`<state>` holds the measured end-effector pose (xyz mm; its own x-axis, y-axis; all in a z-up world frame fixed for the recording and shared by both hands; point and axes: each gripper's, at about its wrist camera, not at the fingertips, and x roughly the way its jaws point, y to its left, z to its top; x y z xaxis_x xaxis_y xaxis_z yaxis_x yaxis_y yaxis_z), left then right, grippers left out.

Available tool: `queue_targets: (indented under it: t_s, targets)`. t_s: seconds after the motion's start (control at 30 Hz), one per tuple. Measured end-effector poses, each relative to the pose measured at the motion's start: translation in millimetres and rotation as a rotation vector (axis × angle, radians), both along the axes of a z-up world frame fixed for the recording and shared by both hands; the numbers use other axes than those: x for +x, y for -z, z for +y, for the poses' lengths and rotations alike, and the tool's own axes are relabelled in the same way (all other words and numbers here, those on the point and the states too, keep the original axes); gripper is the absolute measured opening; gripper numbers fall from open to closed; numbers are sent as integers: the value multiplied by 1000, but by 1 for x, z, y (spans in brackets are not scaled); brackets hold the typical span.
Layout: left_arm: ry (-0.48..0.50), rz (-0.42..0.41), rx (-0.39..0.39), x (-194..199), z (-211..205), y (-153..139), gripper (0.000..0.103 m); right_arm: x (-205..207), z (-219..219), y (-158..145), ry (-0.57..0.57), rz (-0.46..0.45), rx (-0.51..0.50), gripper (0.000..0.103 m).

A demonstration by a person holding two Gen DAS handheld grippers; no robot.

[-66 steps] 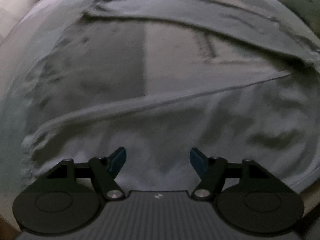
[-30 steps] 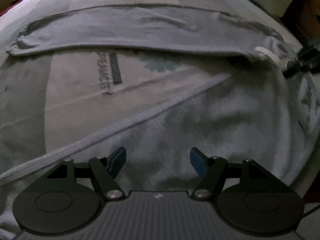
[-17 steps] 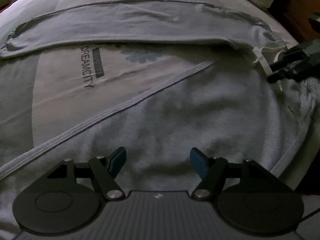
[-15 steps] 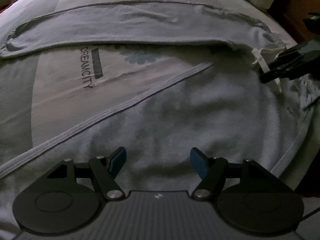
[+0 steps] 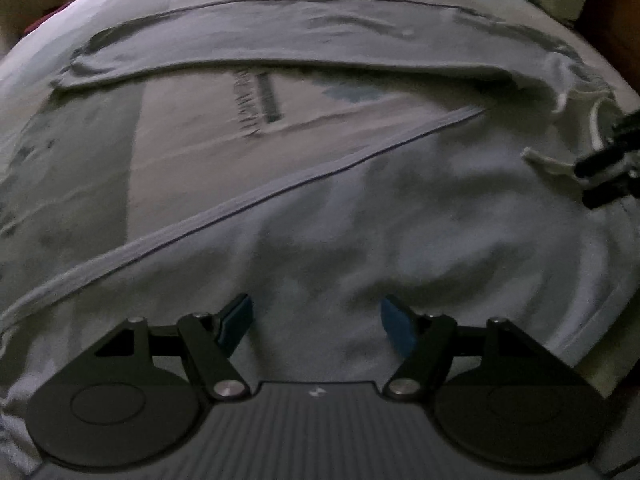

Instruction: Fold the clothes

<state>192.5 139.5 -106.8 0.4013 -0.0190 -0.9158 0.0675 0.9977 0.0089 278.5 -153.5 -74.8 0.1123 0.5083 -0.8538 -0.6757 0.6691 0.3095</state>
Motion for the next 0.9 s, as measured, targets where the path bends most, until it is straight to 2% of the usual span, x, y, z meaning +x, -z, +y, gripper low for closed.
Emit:
queue_targets:
  t_s: [0.27, 0.77, 0.9]
  targets:
    - [-144, 26, -57, -31, 77, 0, 74, 0, 60, 0, -34, 5, 8, 48]
    - [-271, 54, -23, -99, 176, 0, 77, 5, 181, 5, -129, -47, -65, 52]
    - [-257, 79, -21, -117, 183, 6, 81, -4, 205, 12, -149, -84, -129, 57]
